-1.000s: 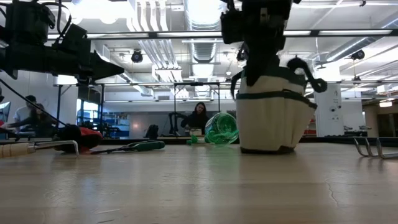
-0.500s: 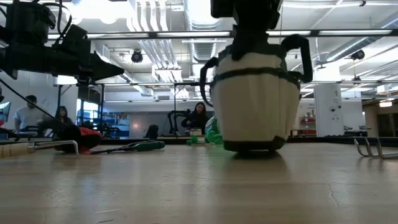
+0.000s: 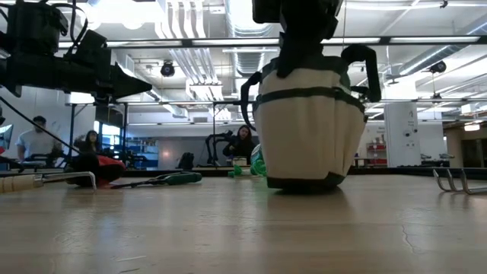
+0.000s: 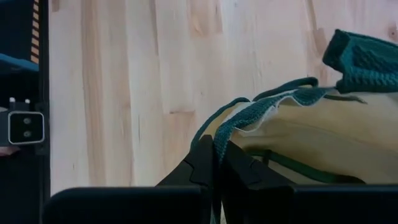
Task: Pick & Place Garden tools in Gardening bag
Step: Adjust the gardening bag, then put the gloves into the gardening bag
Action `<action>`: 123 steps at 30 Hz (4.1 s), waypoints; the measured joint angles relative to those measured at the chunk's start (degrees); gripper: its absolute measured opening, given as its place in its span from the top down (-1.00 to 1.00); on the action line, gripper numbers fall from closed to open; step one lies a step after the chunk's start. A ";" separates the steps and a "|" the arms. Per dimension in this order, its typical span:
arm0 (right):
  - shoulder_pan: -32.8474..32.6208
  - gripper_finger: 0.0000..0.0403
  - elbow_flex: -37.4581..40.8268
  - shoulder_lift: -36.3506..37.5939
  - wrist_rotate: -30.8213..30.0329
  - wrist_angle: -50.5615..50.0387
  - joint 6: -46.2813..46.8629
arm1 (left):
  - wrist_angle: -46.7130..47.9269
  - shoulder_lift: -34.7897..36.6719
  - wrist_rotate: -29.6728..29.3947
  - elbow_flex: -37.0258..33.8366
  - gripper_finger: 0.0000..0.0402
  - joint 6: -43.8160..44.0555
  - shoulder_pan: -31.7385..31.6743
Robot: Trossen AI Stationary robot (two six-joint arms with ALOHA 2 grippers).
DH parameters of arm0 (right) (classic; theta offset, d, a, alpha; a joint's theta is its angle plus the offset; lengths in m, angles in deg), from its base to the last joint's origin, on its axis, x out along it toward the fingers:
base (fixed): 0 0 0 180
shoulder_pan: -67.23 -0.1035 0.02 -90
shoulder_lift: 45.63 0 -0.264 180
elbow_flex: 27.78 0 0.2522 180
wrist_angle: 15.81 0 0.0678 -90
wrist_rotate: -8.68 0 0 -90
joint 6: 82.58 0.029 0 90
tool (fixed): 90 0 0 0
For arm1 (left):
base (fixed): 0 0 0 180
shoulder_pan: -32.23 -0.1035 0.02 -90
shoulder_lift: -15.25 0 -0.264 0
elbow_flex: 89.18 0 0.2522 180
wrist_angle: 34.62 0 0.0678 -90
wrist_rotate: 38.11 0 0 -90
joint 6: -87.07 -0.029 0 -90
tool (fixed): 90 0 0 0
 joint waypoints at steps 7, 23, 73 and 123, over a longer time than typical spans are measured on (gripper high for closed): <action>0.02 0.96 -0.79 -1.47 0.00 -0.25 -0.82 | 0.00 0.02 -0.01 0.00 0.93 -0.01 -0.01; 0.04 0.96 -1.42 -1.08 -0.01 -0.55 -3.06 | 0.01 0.00 -0.01 0.00 0.93 0.02 -0.02; 0.37 0.75 -16.09 4.66 -14.95 -35.55 -10.17 | 0.03 0.02 0.00 0.00 0.93 0.02 -0.02; 19.19 0.96 45.54 67.31 -9.46 22.17 -23.11 | 0.03 0.02 0.00 0.00 0.93 0.02 -0.02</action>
